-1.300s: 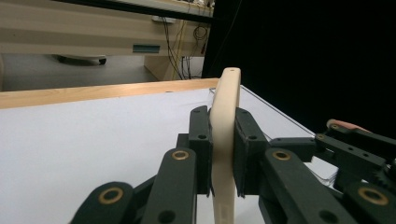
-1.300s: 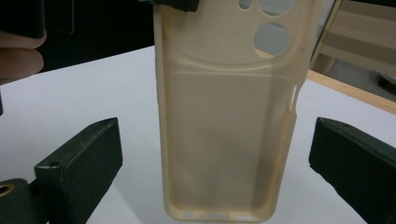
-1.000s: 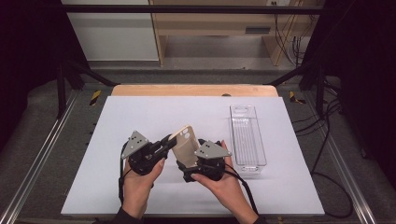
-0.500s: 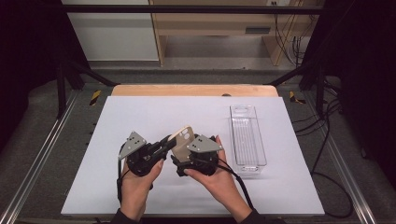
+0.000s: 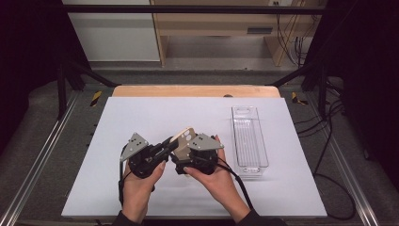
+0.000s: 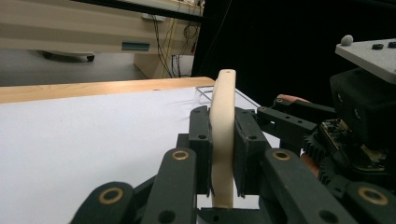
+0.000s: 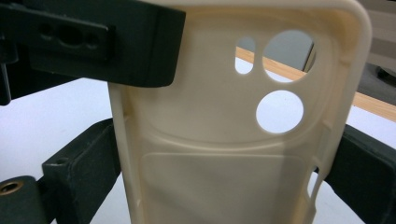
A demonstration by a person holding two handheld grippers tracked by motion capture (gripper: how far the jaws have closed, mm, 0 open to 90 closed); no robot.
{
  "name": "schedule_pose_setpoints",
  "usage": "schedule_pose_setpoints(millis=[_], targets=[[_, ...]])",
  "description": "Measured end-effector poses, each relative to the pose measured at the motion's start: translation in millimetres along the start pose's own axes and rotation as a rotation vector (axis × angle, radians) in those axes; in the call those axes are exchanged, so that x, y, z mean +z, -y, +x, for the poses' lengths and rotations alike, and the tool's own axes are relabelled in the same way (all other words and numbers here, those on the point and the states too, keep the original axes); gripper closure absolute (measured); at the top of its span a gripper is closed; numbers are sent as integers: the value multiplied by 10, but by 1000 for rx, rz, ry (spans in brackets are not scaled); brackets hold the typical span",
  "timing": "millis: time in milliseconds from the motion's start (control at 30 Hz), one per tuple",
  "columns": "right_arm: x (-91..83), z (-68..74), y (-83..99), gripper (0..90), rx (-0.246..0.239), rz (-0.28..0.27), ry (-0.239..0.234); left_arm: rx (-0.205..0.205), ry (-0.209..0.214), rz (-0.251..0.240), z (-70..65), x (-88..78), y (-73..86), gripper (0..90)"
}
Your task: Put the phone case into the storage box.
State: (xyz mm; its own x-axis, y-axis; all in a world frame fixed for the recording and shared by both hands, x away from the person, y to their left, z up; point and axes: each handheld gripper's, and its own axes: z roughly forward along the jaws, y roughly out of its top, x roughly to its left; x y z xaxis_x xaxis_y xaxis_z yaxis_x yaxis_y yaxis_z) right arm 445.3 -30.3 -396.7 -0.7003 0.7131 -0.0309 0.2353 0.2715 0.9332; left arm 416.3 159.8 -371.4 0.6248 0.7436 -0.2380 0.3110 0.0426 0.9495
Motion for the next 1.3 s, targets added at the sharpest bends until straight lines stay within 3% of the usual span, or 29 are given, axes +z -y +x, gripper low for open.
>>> schedule_pose_setpoints(millis=[1100,1300], targets=[[21,-6,3,101,19,41,-3,-14,6,2,14,0,26,798],[24,-34,-21,104,39,53,19,-16,-3,-35,15,-38,12,737]])
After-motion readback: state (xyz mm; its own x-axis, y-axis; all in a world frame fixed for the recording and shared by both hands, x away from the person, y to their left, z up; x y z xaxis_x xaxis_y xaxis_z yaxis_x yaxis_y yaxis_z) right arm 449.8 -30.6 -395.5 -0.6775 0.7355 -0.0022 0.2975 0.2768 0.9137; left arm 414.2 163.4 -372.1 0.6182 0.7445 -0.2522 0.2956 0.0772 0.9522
